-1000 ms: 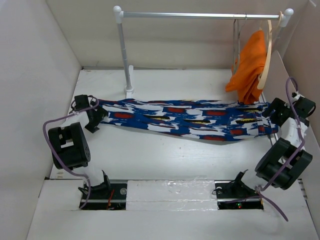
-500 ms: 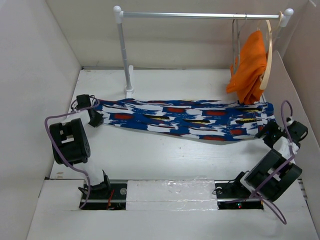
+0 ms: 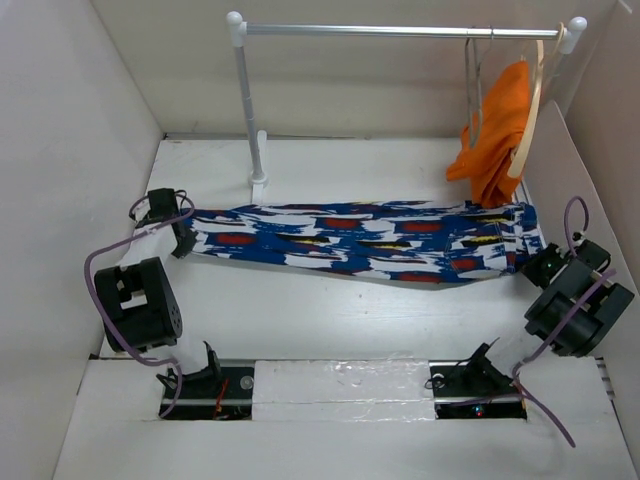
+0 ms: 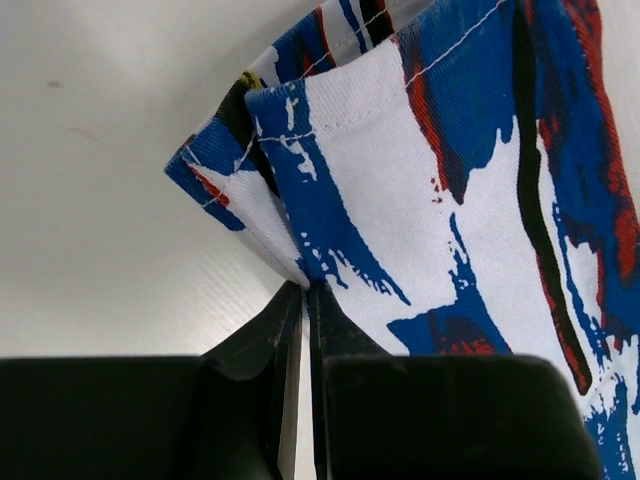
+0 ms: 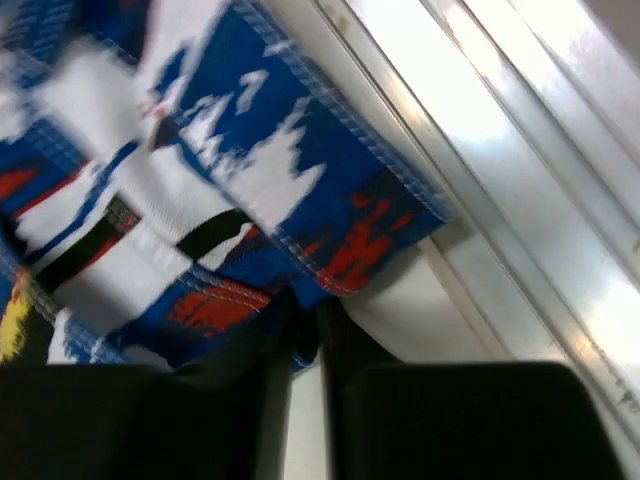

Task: Place the trousers on the hanger
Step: Fold the trousers

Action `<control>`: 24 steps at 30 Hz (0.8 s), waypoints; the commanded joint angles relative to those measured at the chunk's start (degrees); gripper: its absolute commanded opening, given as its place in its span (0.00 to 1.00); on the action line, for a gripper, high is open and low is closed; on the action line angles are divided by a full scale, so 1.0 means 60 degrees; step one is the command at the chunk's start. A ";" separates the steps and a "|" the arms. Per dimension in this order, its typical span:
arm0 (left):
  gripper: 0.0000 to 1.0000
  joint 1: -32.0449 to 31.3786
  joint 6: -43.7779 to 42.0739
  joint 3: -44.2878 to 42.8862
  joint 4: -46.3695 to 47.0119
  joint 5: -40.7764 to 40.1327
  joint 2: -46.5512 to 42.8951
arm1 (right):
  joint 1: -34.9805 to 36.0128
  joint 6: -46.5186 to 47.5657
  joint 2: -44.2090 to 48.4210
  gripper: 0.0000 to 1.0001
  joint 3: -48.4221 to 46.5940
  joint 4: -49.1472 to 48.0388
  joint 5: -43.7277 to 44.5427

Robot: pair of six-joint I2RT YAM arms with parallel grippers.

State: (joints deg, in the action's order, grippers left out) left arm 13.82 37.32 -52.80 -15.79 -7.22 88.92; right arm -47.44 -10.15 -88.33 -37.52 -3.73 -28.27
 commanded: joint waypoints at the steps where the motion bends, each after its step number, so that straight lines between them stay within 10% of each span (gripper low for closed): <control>1: 0.00 0.0098 -0.0258 0.0055 -0.0692 -0.1679 -0.0670 | 0.0070 -0.0139 -0.0147 0.14 -0.0002 0.0354 0.0375; 2: 0.00 0.0098 -0.0229 0.0040 -0.0838 -0.2189 -0.0888 | 0.0070 -0.0023 0.0173 0.00 -0.0132 0.0560 0.0449; 13: 0.02 0.0098 0.0093 0.0289 -0.1894 -0.3749 -0.2150 | -0.0531 0.1062 0.5434 0.00 0.0715 0.4502 0.1724; 15: 0.44 0.0098 0.0195 0.0158 -0.1953 -0.3573 -0.2048 | -0.0531 0.1150 0.5436 0.34 0.0963 0.4125 0.1418; 16: 0.55 0.0098 0.0254 0.0084 -0.1982 -0.3339 -0.2033 | -0.0531 0.1107 0.5290 0.65 0.0994 0.3905 0.1242; 17: 0.64 0.0098 0.0400 -0.0004 -0.2055 -0.3163 -0.2091 | -0.0531 0.1222 0.5115 0.75 0.0878 0.4250 0.1168; 24: 0.70 -0.1625 0.0636 -0.0504 -0.1077 -0.0672 -0.3028 | -0.1043 0.1766 0.4016 0.92 0.0085 0.4343 0.1168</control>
State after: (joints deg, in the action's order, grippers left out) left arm 10.63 40.58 -53.17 -26.13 -17.96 74.87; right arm -52.56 -1.23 -63.59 -34.61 23.53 -21.61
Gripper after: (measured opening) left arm 0.710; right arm 0.919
